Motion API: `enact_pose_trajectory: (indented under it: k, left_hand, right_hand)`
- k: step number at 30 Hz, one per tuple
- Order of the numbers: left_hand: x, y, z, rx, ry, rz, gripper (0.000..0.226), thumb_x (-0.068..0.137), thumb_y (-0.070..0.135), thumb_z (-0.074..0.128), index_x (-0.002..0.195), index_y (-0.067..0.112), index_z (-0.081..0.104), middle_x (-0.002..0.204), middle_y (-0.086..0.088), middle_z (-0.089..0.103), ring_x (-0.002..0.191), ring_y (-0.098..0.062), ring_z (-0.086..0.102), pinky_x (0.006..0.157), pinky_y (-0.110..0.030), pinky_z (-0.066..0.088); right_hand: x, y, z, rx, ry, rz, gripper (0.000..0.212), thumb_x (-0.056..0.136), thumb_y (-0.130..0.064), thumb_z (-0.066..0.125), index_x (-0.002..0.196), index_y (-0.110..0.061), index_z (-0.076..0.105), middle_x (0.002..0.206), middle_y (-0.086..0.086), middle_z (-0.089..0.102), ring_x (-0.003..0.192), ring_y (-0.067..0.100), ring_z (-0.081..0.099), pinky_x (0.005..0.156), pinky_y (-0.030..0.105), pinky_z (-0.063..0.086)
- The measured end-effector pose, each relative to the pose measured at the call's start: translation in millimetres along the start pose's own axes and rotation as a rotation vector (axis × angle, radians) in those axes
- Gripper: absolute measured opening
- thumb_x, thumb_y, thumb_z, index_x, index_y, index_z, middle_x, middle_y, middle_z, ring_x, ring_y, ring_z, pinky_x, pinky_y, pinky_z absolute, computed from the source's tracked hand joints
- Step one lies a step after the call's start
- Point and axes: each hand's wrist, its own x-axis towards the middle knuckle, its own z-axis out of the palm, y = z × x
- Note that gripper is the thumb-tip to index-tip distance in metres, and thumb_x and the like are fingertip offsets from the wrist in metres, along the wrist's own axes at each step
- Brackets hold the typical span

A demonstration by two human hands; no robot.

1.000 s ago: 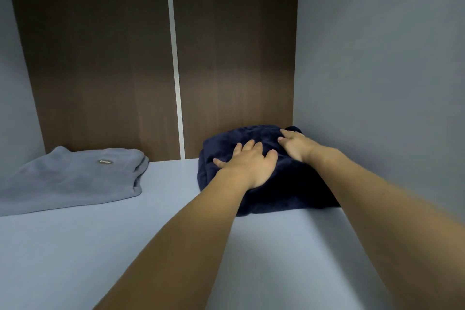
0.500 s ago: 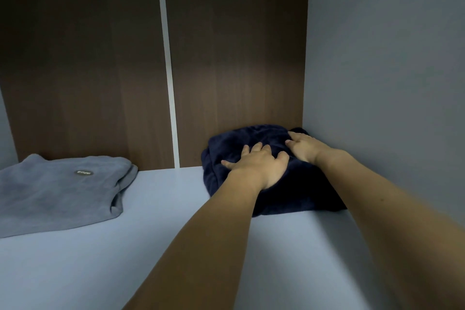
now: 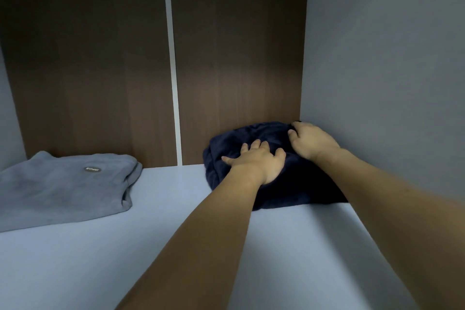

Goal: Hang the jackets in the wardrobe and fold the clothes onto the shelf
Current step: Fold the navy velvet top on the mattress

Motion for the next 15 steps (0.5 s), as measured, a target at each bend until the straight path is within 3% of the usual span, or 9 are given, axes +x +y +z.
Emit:
enact_pose_trajectory:
  k: [3, 7, 15]
  left_hand:
    - [-17.5, 0.1, -14.4, 0.042, 0.122, 0.043, 0.068, 0.101, 0.055, 0.017, 0.156, 0.016, 0.025, 0.165, 0.0, 0.013, 0.151, -0.026, 0.01, 0.114, -0.069, 0.001]
    - [-56.9, 1.8, -44.0, 0.178, 0.321, 0.168, 0.064, 0.105, 0.048, 0.023, 0.155, 0.009, 0.024, 0.164, -0.009, 0.015, 0.151, -0.028, 0.012, 0.122, -0.053, 0.006]
    - [-162.7, 40.7, -89.7, 0.383, 0.44, 0.252, 0.063, 0.105, 0.042, 0.029, 0.156, 0.006, 0.018, 0.165, -0.01, 0.012, 0.152, -0.027, 0.008, 0.124, -0.044, 0.007]
  right_hand:
    - [-31.4, -6.1, -31.5, 0.02, 0.057, -0.025, 0.038, 0.1, -0.03, 0.044, 0.132, -0.012, 0.052, 0.137, 0.016, 0.052, 0.123, 0.033, 0.05, 0.098, 0.036, 0.04]
    - [-89.1, -9.6, -77.2, -0.022, 0.046, -0.07, 0.048, 0.098, -0.028, 0.051, 0.143, -0.011, 0.043, 0.145, 0.016, 0.046, 0.132, 0.032, 0.043, 0.106, 0.034, 0.034]
    - [-191.6, -15.3, -138.1, -0.033, 0.026, -0.087, 0.047, 0.098, -0.028, 0.05, 0.14, -0.009, 0.041, 0.143, 0.014, 0.045, 0.131, 0.031, 0.042, 0.105, 0.036, 0.035]
